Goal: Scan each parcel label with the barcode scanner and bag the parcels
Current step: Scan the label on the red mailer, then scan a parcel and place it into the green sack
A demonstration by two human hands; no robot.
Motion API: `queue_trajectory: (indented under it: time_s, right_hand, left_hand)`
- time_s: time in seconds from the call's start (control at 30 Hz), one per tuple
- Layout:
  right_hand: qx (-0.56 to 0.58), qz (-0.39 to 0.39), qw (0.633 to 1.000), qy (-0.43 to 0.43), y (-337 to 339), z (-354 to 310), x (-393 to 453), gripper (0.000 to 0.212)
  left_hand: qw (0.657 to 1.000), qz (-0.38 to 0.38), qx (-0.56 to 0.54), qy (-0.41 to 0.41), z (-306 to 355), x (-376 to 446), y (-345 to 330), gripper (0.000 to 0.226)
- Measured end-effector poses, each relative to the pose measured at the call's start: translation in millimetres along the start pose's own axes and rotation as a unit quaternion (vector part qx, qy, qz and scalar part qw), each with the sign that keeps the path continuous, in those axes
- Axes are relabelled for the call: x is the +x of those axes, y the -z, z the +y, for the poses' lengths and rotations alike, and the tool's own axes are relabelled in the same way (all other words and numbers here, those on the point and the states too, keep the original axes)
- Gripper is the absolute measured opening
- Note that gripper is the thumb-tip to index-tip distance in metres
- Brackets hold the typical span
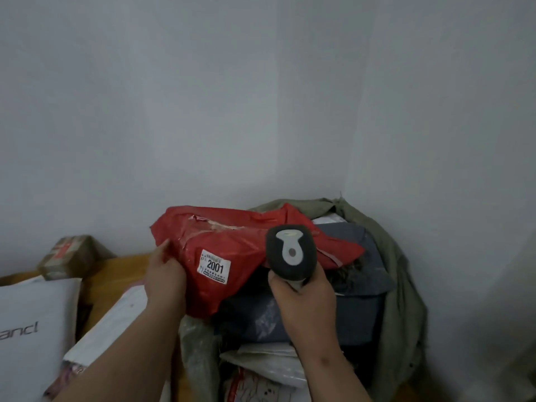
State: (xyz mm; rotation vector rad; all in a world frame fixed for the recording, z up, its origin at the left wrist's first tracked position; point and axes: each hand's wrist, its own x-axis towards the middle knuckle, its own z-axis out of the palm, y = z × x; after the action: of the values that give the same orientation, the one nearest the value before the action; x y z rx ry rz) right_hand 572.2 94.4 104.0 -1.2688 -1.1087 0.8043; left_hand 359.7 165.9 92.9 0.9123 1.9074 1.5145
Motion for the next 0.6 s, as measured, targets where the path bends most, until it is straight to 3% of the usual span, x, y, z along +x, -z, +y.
queue_trajectory:
  time_s: [0.07, 0.13, 0.17, 0.27, 0.33, 0.4, 0.5, 0.6]
  right_hand:
    - [0.027, 0.021, 0.999, 0.038, 1, -8, 4, 0.037]
    - [0.053, 0.062, 0.994, 0.07, 3, -13, 7, 0.04]
    - [0.067, 0.086, 0.991, 0.08, 4, -14, 9, 0.04]
    - [0.094, 0.153, 0.979, 0.098, 9, -12, 10, 0.043]
    - [0.084, 0.176, 0.975, 0.103, 16, -7, 11, 0.046]
    - [0.055, 0.154, 0.984, 0.067, 23, -2, 18, 0.041]
    - [-0.015, 0.069, 0.996, -0.059, 30, 11, 30, 0.028]
    - [-0.045, 0.03, 0.988, -0.142, 29, 31, 34, 0.03]
  left_hand:
    - [0.999, -0.029, 0.028, -0.022, 12, -1, 0, 0.041]
    - [0.995, -0.079, 0.054, -0.022, 24, -8, -8, 0.07]
    - [0.992, -0.096, 0.076, -0.033, 27, -12, -15, 0.072]
    - [0.966, -0.146, 0.185, -0.108, 30, -18, -46, 0.047]
    - [0.932, -0.181, 0.274, -0.155, 31, -17, -62, 0.046]
    - [0.909, -0.197, 0.327, -0.166, 25, -9, -74, 0.064]
    - [0.924, -0.194, 0.314, -0.101, 13, 0, -79, 0.093]
    - [0.916, -0.193, 0.344, -0.073, 1, 4, -78, 0.1]
